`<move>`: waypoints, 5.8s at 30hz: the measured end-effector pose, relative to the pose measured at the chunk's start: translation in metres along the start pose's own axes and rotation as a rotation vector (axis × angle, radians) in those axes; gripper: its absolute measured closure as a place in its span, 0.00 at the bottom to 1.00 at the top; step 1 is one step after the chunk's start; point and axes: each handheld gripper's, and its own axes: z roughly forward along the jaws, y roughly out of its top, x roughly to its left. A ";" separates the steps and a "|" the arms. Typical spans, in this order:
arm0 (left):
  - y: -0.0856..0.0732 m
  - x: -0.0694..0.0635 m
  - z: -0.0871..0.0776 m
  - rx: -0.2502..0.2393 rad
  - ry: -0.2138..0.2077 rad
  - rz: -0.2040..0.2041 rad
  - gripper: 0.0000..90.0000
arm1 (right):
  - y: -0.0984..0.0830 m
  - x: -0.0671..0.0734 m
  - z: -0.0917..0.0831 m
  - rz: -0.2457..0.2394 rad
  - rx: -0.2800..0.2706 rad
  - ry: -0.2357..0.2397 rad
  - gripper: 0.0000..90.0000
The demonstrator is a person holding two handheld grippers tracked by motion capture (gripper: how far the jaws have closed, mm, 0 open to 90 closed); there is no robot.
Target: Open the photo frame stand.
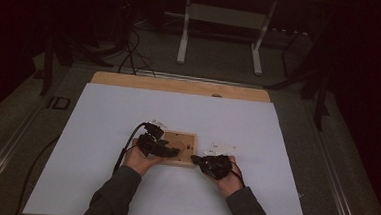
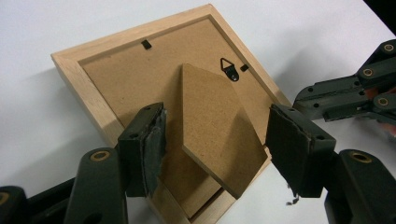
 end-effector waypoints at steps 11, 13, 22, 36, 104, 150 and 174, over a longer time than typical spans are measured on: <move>0.001 0.004 0.004 0.031 -0.058 -0.053 0.57 | 0.000 0.000 0.000 -0.002 -0.004 0.002 1.00; 0.002 0.004 0.004 0.030 -0.061 -0.056 0.57 | 0.000 0.000 0.000 -0.002 -0.003 0.002 1.00; 0.003 0.006 0.003 0.015 -0.082 -0.073 0.58 | 0.000 0.000 0.000 -0.004 -0.003 0.003 1.00; 0.004 0.004 0.002 0.036 -0.044 -0.063 0.61 | 0.000 0.000 0.001 -0.006 -0.002 0.004 0.99; -0.038 -0.042 -0.013 -0.219 0.158 0.366 0.63 | 0.028 -0.046 0.001 0.223 0.022 0.053 0.38; -0.028 -0.037 -0.001 -0.125 0.110 0.322 0.73 | 0.038 -0.033 -0.018 0.132 -0.103 0.012 0.66; -0.017 -0.040 0.018 -0.141 0.138 0.337 0.75 | 0.039 -0.027 -0.030 0.054 -0.111 -0.085 0.64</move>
